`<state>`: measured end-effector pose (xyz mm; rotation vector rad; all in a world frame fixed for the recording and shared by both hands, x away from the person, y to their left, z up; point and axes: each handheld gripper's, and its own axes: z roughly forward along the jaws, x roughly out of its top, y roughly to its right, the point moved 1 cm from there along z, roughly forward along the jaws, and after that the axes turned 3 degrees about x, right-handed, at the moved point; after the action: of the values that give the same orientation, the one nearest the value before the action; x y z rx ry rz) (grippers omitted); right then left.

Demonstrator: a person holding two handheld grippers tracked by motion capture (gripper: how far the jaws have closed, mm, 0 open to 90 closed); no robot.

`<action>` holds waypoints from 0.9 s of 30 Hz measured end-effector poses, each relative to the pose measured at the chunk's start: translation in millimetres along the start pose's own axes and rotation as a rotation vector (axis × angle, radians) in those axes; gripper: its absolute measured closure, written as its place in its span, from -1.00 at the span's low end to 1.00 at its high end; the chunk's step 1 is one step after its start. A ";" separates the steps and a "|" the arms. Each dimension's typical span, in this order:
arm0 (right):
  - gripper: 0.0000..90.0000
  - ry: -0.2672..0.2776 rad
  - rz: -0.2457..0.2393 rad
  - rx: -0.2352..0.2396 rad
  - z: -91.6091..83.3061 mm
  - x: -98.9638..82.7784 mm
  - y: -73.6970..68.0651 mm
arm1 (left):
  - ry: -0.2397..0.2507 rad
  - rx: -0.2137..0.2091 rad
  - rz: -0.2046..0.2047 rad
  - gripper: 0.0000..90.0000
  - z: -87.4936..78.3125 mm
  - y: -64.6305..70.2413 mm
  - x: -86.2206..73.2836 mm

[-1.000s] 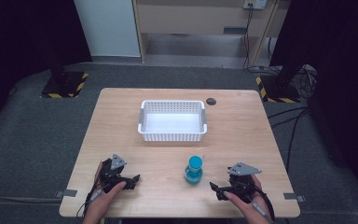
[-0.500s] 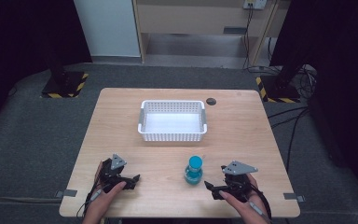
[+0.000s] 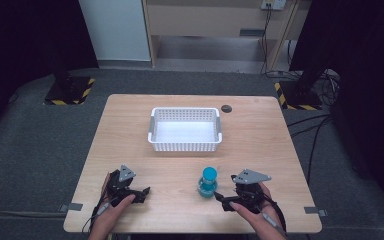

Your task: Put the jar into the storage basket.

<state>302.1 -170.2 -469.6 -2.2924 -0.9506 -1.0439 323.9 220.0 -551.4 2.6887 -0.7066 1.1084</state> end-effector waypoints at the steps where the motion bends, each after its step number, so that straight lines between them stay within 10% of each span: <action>1: -0.64 0.000 0.000 0.000 0.0 0.0 0.0 | 0.000 0.000 0.000 -1.00 0.0 0.0 0.0; 27: -0.52 0.010 -0.027 0.004 13.1 15.6 -6.1 | 0.000 0.000 0.000 -1.00 0.0 0.0 0.0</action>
<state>311.1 -151.6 -464.8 -2.2749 -0.9816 -1.0624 323.9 220.0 -551.4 2.6887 -0.7069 1.1085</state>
